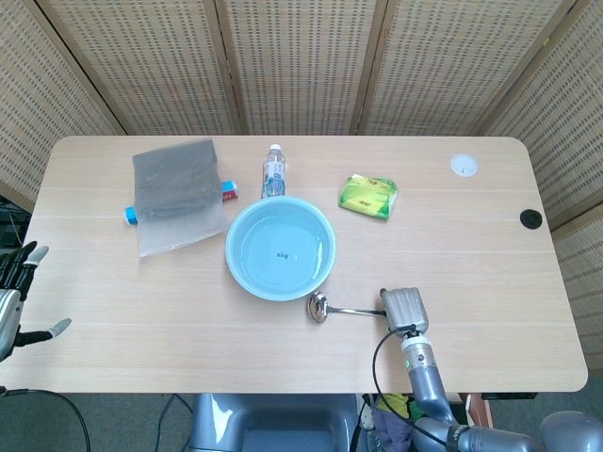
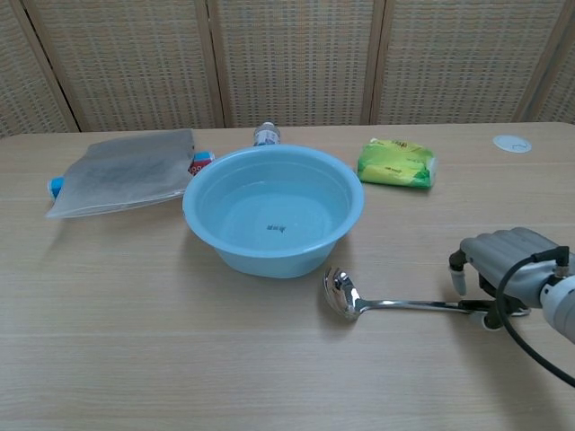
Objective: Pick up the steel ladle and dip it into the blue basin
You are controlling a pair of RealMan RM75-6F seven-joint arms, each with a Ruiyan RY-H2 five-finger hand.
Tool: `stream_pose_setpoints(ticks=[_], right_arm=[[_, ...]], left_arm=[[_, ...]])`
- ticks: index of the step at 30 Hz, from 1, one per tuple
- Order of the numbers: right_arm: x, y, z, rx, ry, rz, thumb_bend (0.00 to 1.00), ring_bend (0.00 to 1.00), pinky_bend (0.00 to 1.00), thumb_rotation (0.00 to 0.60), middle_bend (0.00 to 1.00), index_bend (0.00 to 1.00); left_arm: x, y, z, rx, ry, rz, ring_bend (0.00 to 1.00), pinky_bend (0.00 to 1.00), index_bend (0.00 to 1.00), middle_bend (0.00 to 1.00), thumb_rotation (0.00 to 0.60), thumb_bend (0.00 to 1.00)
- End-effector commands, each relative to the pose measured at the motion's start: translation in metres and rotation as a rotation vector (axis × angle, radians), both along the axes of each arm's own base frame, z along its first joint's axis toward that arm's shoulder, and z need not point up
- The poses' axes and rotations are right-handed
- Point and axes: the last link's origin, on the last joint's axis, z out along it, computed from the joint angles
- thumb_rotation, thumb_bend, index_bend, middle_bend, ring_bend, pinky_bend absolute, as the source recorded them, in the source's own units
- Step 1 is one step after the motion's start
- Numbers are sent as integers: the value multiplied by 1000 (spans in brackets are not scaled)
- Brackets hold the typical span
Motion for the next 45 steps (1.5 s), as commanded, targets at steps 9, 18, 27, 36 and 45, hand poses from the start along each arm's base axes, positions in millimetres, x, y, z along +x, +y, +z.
stream_pose_setpoints(ticks=[9,18,27,36,45], right_arm=[[-4,1,-2,19,27,-18,311,894,1000,600,962,496],[-5,1,-4,30,41,-17,416,894,1000,600,976,617],[-2,0,1,12,9,-16,694,896,1000,600,995,753],[8,-3,25,6,-99,8,810,905,1000,600,999,777],[4,7,79,46,-186,78,839,906,1000,600,1000,782]], left_arm=[[0,0,0,3,0,1,0,0,0,0,600,0],[0,0,0,1,2,0,0,0,0,0,600,0],[0,0,0,2,0,1,0,0,0,0,600,0],[-1,1,2,5,-11,3,0,0,0,0,600,0],[-1,1,4,4,-19,1,0,0,0,0,600,0]])
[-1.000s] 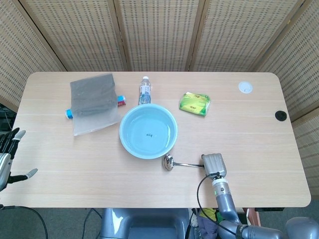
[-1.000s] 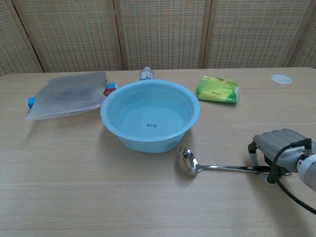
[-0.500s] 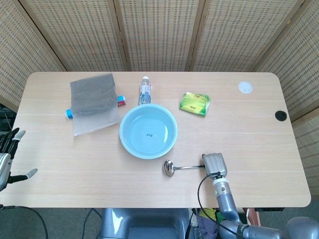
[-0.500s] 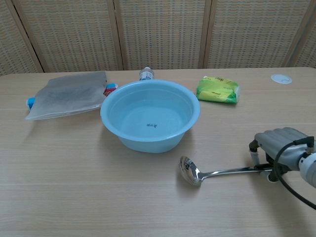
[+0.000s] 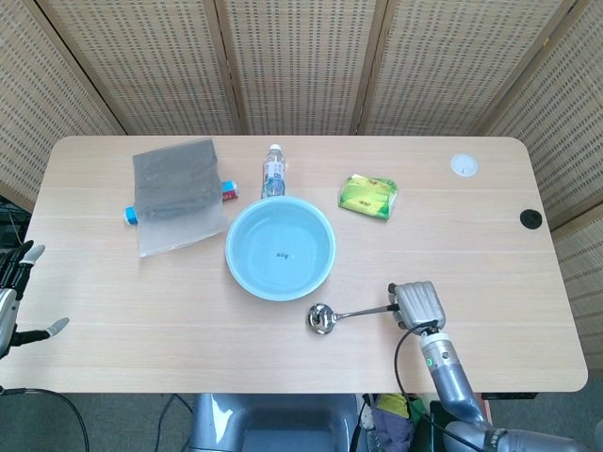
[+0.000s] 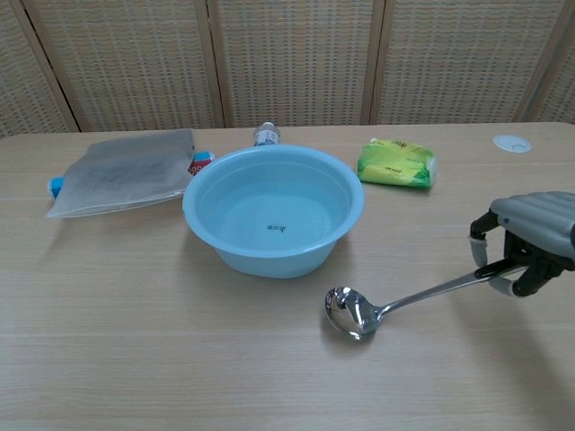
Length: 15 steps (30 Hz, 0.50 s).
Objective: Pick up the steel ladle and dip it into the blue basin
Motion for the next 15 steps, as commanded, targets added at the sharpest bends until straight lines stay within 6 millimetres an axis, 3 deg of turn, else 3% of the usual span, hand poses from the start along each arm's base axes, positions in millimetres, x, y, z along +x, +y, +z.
stream_pose_setpoints(ticks=[1,8,15], right_arm=[[-1,8,22,30,-42,37,840,906,1000,600,1000,782],[-8,14,61,31,-48,99,846,906,1000,600,1000,782],[-3,13,89,26,-30,159,846,906,1000,600,1000,782]], left_arm=[[0,0,0,0,-1,-2,0,0,0,0,600,0],[1,1,-2,-7,4,-1,0,0,0,0,600,0],[0,2,-2,-5,5,4,0,0,0,0,600,0]])
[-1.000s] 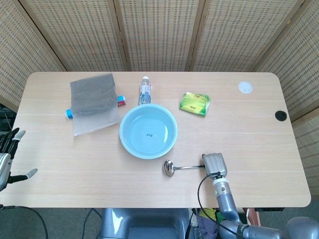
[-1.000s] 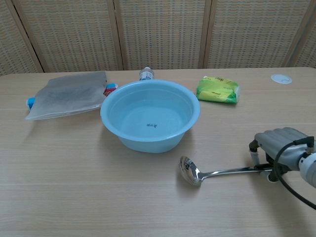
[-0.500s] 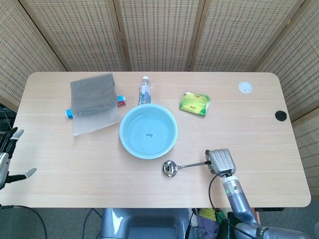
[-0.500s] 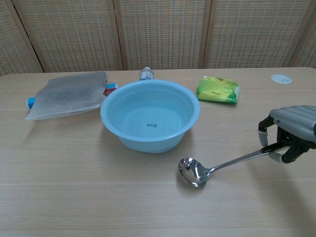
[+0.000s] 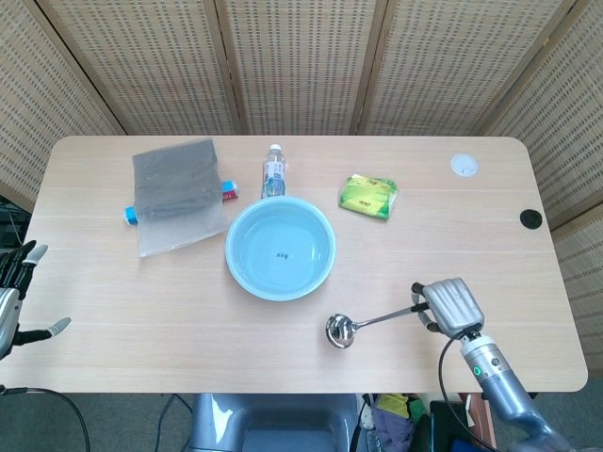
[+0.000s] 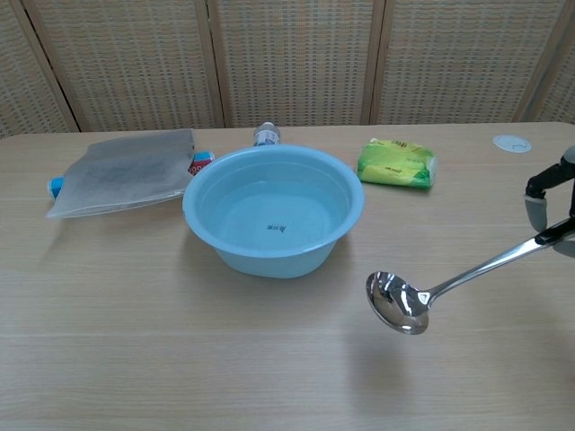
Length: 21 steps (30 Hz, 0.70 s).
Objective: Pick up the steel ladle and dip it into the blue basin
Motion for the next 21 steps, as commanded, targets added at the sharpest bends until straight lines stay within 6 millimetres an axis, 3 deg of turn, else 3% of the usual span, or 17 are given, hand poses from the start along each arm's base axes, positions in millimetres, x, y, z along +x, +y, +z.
stream_pose_setpoints(ticks=[1,7,14,21], right_arm=[[7,0,12,-6,4,26,846,906,1000,600,1000,782],[29,-19,28,-42,-10,38,857,906,1000,600,1000,784],[83,-64,45,-134,-7,55,864,906,1000,600,1000,786],[129,-111,35,-220,44,32,868,909,1000,600,1000,787]], left_arm=[[0,1,0,0,1,2,0,0,0,0,600,0],[-1,2,-2,-6,5,7,0,0,0,0,600,0],[-2,8,-3,-5,4,20,0,0,0,0,600,0],[-6,15,-4,-1,6,27,0,0,0,0,600,0]])
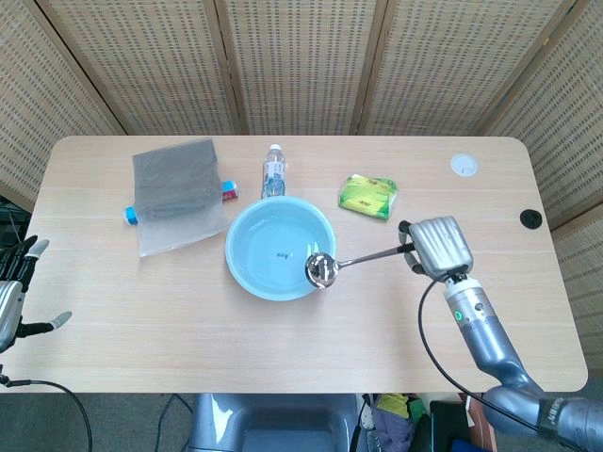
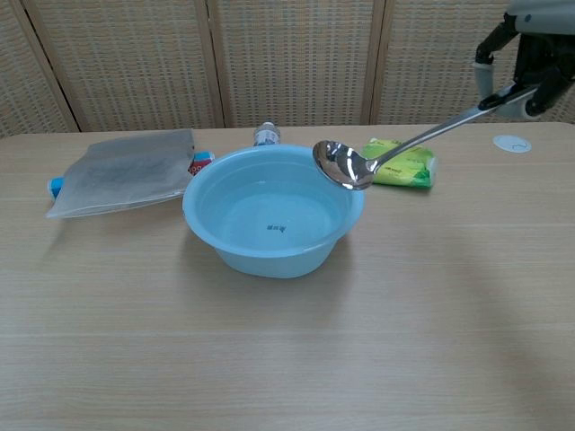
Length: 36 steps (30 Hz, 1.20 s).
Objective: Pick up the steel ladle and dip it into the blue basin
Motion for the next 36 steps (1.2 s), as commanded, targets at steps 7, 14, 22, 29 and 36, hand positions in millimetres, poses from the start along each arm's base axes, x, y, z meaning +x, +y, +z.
stream_pose_setpoints(ticks=[7,14,22,29,36], right_arm=[[69,-65,-40,-153,124,-53,874,909,1000,600,1000,789],[81,-81,-79,-181,262,-69,876,909,1000,600,1000,789],[88,-85,-121,-162,381,-45,880,909,1000,600,1000,790],[86,-85,-141,-188,486,27,886,910,1000,600,1000,792],[78,-82,-154,-237,631,132,892,911,1000,600,1000,794]], left_arm=[[-6,6,2,7,-8,26,0,0,0,0,600,0],[-9,10,1,7,-7,43,0,0,0,0,600,0],[-14,15,0,0,-12,68,0,0,0,0,600,0],[-17,18,-1,-9,-10,80,0,0,0,0,600,0],[-18,19,-2,-12,-7,83,0,0,0,0,600,0]])
